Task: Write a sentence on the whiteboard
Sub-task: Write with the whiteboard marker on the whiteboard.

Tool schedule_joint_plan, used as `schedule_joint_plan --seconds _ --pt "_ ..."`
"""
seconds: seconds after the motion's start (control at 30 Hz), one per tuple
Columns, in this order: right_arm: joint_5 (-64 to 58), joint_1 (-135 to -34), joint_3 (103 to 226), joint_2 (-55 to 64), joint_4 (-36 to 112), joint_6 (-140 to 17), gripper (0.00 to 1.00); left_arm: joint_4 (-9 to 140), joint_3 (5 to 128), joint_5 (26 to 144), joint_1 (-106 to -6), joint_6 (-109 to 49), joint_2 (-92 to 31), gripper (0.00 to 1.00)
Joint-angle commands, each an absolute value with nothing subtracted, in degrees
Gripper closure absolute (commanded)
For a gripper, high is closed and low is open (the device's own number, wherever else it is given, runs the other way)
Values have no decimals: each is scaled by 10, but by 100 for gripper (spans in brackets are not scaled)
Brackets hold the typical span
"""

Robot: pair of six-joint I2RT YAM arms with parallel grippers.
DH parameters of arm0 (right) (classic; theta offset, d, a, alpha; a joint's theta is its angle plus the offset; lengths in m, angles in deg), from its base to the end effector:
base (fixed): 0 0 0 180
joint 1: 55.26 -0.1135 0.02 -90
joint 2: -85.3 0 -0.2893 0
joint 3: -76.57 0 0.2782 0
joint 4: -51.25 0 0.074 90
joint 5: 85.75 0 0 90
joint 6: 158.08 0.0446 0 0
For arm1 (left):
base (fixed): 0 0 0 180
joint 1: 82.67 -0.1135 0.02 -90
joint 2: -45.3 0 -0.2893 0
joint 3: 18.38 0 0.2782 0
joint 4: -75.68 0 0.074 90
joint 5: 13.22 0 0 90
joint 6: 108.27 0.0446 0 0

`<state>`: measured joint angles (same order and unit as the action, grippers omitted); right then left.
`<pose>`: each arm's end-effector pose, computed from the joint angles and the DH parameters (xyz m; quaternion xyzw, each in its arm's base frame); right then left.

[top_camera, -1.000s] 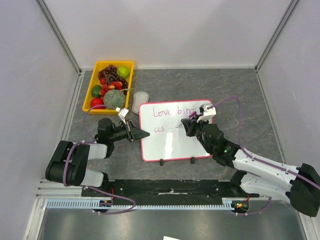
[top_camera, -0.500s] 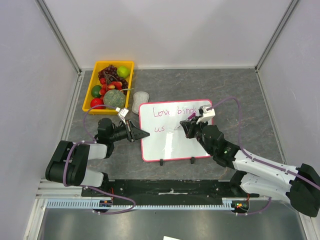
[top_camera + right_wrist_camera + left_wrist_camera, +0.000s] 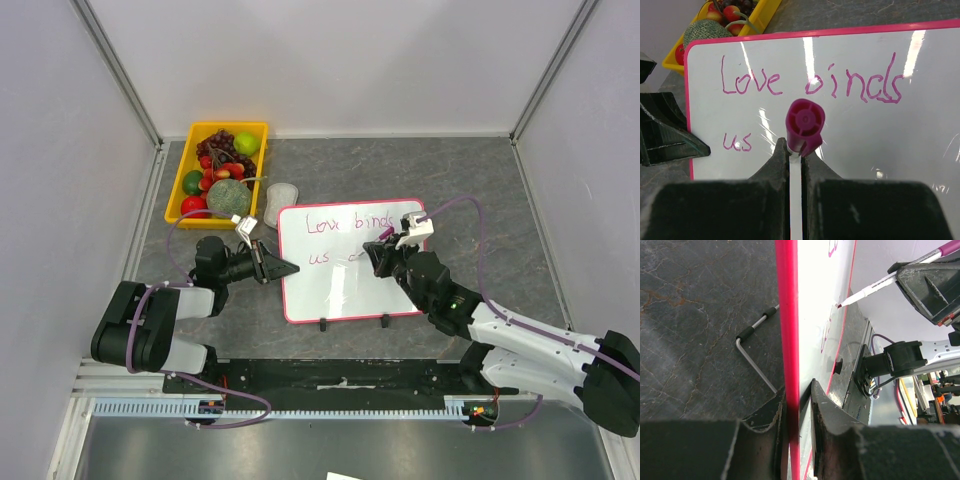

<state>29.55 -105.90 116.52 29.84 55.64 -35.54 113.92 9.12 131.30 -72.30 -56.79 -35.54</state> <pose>0.1645 0.1705 0.2554 0.0189 0.7660 0.2850 0.5759 0.2261 -0.0783 0.1499 0.0985 0.7523 -0.5547 0.3416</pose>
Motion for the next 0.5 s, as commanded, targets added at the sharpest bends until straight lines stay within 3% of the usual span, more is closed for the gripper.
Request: schedule_joint_plan --seconds 0.0,0.47 --pt "335 -1056 1180 289 547 -370 100 1142 90 1296 -722 -534 -351 98" --pt "348 -1053 1201 276 544 -377 100 1142 90 1296 -722 -535 -351 98"
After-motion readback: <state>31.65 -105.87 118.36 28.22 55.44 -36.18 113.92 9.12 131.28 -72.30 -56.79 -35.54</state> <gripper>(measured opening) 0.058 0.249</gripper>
